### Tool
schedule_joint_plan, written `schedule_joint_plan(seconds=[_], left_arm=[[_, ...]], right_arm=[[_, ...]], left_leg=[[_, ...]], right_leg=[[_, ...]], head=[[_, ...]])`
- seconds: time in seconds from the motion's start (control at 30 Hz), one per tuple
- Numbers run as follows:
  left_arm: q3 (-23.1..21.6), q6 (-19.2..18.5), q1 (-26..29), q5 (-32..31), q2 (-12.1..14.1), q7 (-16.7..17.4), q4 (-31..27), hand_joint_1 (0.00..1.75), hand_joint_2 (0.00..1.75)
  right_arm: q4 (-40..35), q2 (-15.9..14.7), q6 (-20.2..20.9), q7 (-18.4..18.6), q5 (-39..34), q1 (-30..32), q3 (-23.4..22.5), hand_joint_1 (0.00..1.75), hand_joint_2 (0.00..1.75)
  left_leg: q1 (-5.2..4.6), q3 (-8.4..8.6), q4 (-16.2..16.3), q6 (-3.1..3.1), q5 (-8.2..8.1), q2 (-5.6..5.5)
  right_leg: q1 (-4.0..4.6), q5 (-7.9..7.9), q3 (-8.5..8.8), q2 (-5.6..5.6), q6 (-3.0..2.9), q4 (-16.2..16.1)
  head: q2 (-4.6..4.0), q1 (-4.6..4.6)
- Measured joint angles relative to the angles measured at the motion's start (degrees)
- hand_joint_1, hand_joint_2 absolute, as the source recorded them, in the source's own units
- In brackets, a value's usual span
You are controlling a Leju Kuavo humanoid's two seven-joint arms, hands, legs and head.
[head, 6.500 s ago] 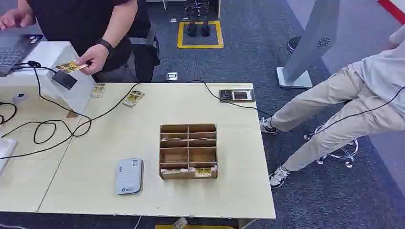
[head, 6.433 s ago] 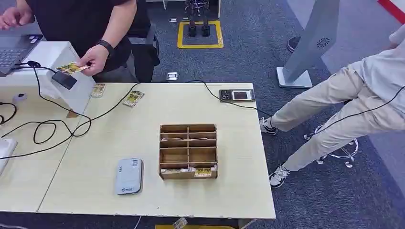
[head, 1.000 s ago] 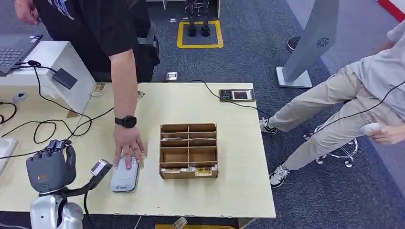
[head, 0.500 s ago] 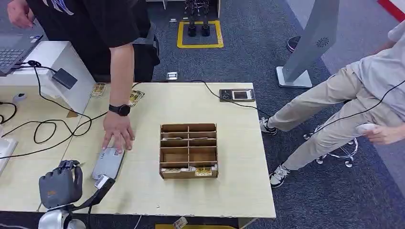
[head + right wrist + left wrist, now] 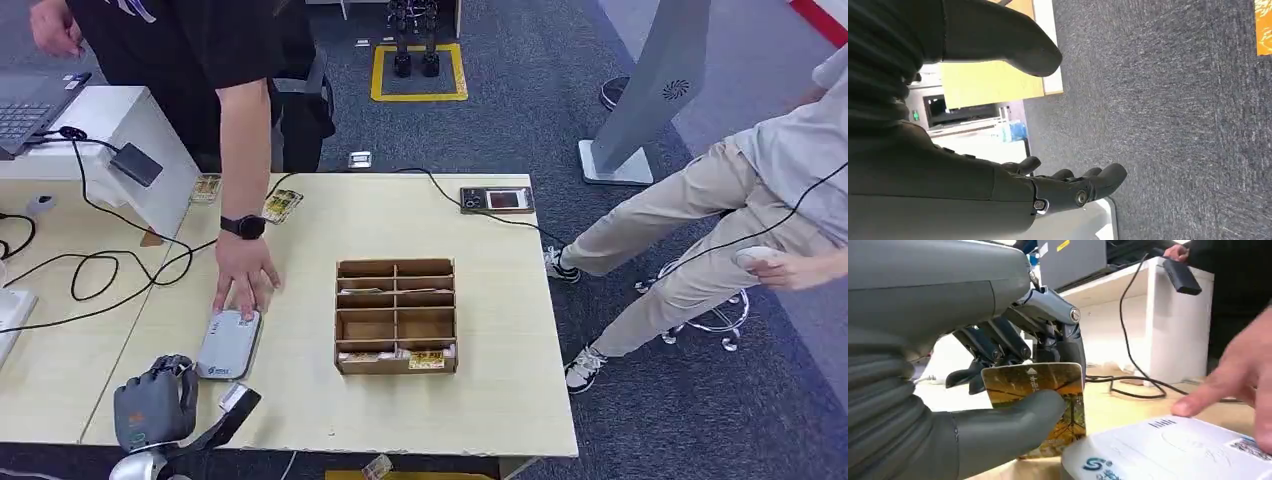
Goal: Pass the card to the sensor for recognition and then transmit it.
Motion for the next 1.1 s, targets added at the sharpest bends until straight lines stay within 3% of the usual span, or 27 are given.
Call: schedule_joint_plan(seconds=[0.53,0.63,0.77,0.87,1.0,1.1], left_arm=[[-2.12,0.11,0.4,1.35,0.24,0.77,0.72,1.75,1.75],[-1.95,0.13,0.37,2.97,-0.04,-1.8,0.52,1.75,1.75],[1.47,0.18,-0.78,5.84,-2.36,-9.8,-0.9,1.75,1.75],[3.34,0.2,-1.4,7.5,-3.69,-11.02,-1.99,1.75,1.75],[3.3,0.18,-1.71,14.31,-4.44,-11.56,-6.24,1.75,1.75],[2.95,0.17,-1.94,15.19,-4.5,-11.65,-8.37,1.75,1.75]], right_arm=[[0.0,0.0,0.42,-0.55,-0.81,0.01,0.42,0.0,1.75],[0.0,0.0,0.22,-0.57,-1.22,0.02,0.55,0.0,1.75],[0.07,0.0,0.0,-0.55,-1.4,-0.01,1.09,0.0,1.75],[0.09,0.0,-0.02,-0.55,-1.44,0.01,1.33,0.0,1.75],[0.15,0.0,-0.22,-0.44,-1.33,-0.02,1.79,0.0,1.75],[0.15,0.0,-0.26,-0.33,-1.29,-0.11,2.08,0.0,1.75]], left_leg=[[0.0,0.0,0.0,0.01,0.01,-0.05],[0.0,0.0,0.0,0.01,0.01,-0.07],[-0.01,0.01,0.0,0.01,0.01,-0.09],[-0.01,0.03,0.01,0.01,0.01,-0.05],[0.0,0.05,0.01,0.01,0.01,-0.01],[0.0,0.06,0.01,0.0,0.01,0.01]], right_leg=[[0.0,0.0,0.03,-0.03,0.0,0.0],[0.0,0.0,0.03,-0.05,0.0,0.0],[-0.01,0.0,0.04,-0.07,0.0,0.0],[-0.01,0.02,0.03,-0.05,0.02,0.0],[0.0,0.02,0.0,-0.03,0.02,0.0],[0.0,0.02,-0.01,-0.01,0.02,0.0]], head=[[0.0,0.0],[0.0,0.0],[0.0,0.0],[0.0,0.02],[0.0,-0.02],[0.0,-0.02]])
